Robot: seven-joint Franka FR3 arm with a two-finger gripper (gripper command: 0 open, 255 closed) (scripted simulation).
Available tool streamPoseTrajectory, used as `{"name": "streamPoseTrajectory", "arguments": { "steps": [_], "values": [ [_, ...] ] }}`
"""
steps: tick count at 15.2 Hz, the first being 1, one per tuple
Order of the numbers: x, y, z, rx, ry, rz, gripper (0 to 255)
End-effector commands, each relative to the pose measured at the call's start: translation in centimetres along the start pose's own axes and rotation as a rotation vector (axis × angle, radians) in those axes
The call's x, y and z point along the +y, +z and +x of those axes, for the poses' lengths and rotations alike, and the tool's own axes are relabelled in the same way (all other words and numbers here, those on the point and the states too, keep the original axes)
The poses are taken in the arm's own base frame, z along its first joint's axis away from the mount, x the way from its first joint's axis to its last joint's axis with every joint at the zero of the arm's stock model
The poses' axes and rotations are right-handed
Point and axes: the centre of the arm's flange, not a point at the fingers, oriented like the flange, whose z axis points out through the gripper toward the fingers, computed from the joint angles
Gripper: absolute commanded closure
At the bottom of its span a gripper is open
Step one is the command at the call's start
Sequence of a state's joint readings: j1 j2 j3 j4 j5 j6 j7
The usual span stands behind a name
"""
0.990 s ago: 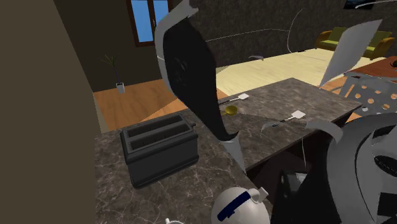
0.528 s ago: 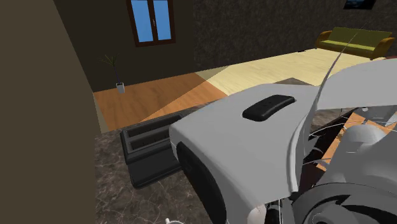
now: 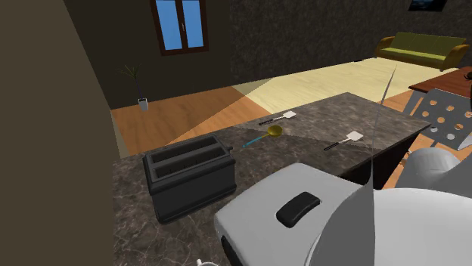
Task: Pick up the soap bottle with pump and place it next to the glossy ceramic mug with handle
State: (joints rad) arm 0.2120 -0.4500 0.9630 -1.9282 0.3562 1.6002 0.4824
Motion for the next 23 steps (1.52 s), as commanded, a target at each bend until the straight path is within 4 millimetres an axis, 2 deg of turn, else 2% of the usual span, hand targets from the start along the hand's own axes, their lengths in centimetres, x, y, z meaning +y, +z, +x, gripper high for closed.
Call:
{"name": "streamPoseTrajectory", "arguments": {
  "steps": [1,23],
  "values": [
    [-0.1,1.0,0.1,0.001,0.0,0.0,255],
    [-0.5,12.6,0.6,0.001,0.0,0.0,255]
  ]
}}
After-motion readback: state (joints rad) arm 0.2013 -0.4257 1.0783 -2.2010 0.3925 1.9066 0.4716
